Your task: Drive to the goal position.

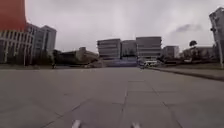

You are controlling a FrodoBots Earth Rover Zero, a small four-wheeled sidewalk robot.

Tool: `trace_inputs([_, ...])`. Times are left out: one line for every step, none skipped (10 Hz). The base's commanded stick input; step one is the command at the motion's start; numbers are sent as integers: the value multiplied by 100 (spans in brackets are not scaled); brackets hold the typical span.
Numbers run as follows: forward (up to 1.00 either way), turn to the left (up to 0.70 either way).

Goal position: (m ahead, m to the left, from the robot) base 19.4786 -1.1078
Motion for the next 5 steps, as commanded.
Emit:
trace_inputs([70, 0])
trace_inputs([70, 0])
trace_inputs([70, 0])
trace_inputs([70, 0])
trace_inputs([70, 0])
